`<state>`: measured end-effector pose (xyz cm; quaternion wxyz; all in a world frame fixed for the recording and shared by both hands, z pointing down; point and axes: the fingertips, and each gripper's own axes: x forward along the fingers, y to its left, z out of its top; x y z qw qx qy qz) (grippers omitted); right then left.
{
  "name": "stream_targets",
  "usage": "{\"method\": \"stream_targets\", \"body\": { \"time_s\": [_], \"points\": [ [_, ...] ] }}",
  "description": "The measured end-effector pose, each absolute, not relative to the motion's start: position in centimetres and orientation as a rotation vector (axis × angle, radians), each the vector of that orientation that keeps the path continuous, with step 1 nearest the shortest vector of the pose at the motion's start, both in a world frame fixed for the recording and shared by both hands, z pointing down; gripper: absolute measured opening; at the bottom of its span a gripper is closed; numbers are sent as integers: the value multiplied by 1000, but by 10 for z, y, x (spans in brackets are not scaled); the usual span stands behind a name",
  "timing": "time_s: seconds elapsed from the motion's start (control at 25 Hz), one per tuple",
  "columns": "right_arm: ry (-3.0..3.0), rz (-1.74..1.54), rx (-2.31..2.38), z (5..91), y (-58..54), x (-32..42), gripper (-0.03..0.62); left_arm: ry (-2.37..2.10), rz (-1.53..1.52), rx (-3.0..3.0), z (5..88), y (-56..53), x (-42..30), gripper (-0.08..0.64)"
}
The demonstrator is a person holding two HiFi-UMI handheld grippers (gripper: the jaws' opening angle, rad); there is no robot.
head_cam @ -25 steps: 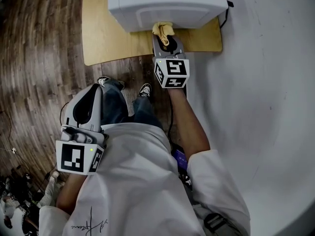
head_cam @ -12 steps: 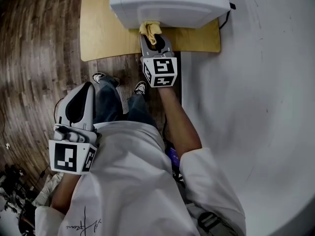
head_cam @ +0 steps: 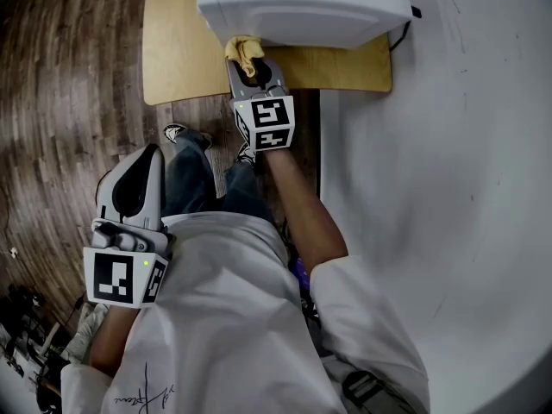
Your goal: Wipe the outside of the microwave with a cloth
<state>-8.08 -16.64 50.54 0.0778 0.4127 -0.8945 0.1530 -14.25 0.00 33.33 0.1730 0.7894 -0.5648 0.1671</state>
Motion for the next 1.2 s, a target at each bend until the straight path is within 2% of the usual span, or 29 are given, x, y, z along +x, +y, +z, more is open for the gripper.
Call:
{"method": "stream_targets", "body": {
  "time_s": [0.32, 0.52, 1.2],
  "points": [
    [-2748, 452, 1067, 501, -147, -131, 115, -1615, 451, 2233, 331, -1, -147, -9],
    [-2793, 482, 1034, 488, -135, -135, 115, -1605, 423, 2228, 327, 3, -146, -9],
    [-2674, 449, 1337, 484, -149, 13, 114, -1491, 313, 2261, 327, -2, -102, -8]
  ]
}}
